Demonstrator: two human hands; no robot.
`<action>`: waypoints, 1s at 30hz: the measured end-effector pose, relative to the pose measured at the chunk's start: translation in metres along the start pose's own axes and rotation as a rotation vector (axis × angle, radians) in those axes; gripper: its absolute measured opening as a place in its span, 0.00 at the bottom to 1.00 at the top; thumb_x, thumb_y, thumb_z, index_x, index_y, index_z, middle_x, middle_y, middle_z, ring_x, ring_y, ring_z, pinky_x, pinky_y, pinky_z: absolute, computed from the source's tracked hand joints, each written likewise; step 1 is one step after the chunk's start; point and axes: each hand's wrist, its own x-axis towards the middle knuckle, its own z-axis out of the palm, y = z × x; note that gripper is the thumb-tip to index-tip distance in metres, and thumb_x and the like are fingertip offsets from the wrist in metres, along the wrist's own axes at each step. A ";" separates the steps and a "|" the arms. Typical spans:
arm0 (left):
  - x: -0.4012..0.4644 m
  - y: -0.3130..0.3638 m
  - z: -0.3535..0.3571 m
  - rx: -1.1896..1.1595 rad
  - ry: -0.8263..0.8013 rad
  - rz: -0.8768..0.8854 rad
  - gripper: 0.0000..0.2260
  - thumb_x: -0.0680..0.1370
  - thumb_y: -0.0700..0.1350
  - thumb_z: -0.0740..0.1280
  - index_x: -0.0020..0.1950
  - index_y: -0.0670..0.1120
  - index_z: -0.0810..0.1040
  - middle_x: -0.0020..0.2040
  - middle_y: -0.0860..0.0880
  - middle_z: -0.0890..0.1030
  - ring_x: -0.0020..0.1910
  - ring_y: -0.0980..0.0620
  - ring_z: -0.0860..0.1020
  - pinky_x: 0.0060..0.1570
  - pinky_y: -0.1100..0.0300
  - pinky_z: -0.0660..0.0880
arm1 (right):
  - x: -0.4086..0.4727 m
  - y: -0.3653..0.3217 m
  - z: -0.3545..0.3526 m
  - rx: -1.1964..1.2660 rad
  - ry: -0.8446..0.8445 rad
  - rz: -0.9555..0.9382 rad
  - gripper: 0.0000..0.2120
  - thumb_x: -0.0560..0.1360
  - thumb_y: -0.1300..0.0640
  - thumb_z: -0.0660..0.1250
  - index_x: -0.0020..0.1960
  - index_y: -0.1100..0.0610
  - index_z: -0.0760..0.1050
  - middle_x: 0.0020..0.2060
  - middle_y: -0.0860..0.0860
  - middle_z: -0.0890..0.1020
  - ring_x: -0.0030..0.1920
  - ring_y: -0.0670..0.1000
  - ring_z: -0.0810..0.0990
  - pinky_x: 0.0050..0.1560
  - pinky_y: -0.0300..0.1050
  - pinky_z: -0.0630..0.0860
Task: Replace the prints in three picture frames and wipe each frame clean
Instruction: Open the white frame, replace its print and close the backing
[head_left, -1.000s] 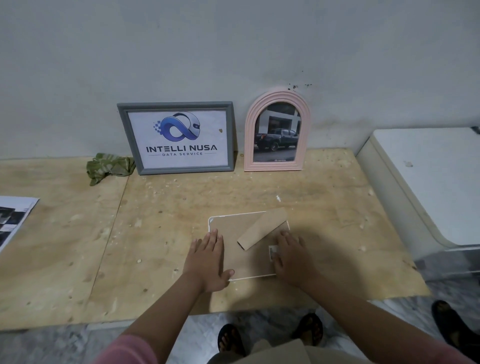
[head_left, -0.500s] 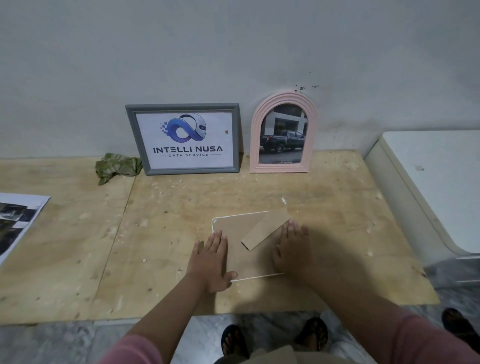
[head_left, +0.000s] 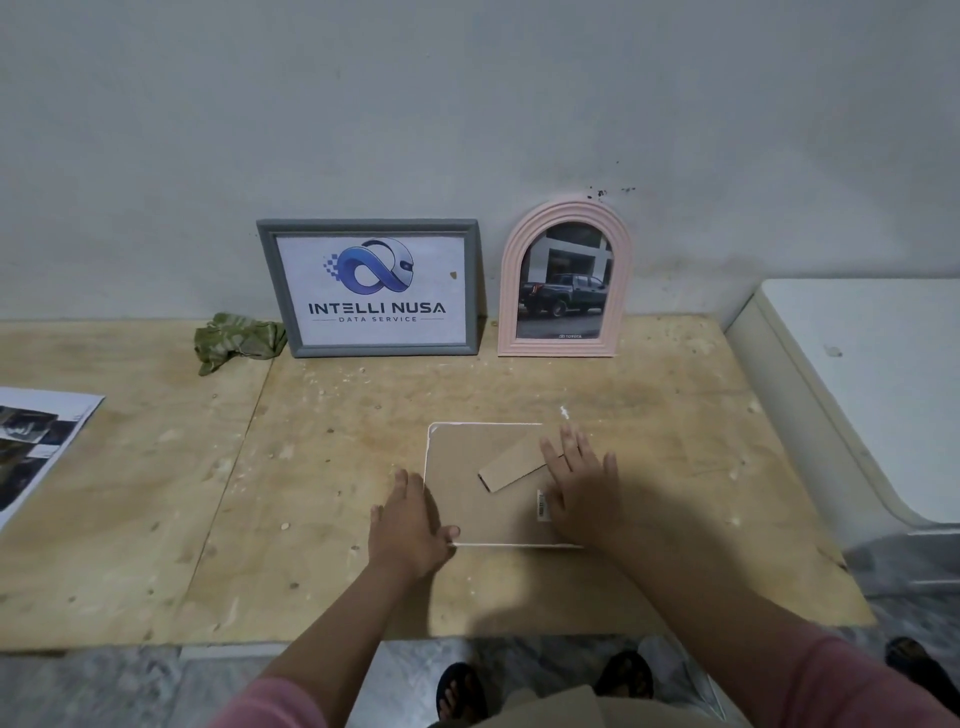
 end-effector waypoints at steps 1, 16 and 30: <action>0.000 0.002 0.000 -0.023 0.069 -0.007 0.28 0.69 0.54 0.72 0.62 0.44 0.66 0.66 0.43 0.69 0.63 0.41 0.72 0.59 0.48 0.69 | -0.001 -0.001 0.004 -0.001 -0.037 0.003 0.29 0.66 0.48 0.55 0.64 0.55 0.75 0.65 0.60 0.75 0.62 0.60 0.76 0.50 0.67 0.74; 0.031 0.018 -0.020 -0.646 0.076 -0.489 0.13 0.74 0.47 0.69 0.31 0.44 0.74 0.31 0.46 0.77 0.41 0.42 0.79 0.42 0.58 0.73 | -0.005 -0.003 0.011 0.136 -0.031 -0.050 0.34 0.74 0.42 0.48 0.74 0.59 0.59 0.74 0.63 0.58 0.73 0.65 0.57 0.65 0.64 0.65; 0.035 0.076 -0.093 -1.043 0.036 -0.217 0.13 0.78 0.51 0.63 0.42 0.43 0.80 0.37 0.47 0.81 0.35 0.49 0.77 0.39 0.58 0.71 | -0.017 -0.033 -0.041 0.350 0.230 -0.280 0.28 0.78 0.46 0.49 0.74 0.57 0.60 0.72 0.55 0.66 0.73 0.57 0.63 0.70 0.58 0.65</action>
